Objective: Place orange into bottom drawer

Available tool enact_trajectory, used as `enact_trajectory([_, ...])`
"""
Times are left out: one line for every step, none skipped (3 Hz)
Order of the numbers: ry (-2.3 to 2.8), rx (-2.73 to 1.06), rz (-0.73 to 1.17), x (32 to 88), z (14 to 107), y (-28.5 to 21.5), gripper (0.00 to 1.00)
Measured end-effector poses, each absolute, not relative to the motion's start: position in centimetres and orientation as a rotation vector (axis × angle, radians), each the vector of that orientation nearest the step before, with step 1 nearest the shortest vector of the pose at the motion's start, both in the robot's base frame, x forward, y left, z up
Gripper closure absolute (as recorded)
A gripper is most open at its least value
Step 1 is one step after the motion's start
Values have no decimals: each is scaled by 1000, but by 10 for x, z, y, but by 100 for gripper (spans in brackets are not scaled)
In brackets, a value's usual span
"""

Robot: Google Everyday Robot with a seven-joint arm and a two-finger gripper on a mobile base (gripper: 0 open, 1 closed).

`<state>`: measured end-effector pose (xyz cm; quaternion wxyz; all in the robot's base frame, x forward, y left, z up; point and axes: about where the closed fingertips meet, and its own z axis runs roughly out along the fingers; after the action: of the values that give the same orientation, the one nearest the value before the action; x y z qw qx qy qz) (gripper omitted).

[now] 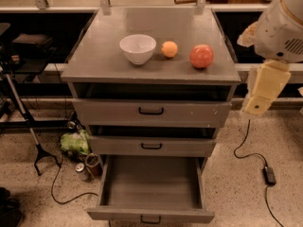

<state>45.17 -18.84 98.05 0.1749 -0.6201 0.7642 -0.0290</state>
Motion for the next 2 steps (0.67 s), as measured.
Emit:
enact_trajectory([2103, -1747, -35, 476, 979, -148, 0])
enact_trajectory([2111, -1665, -26, 500, 972, -111, 0])
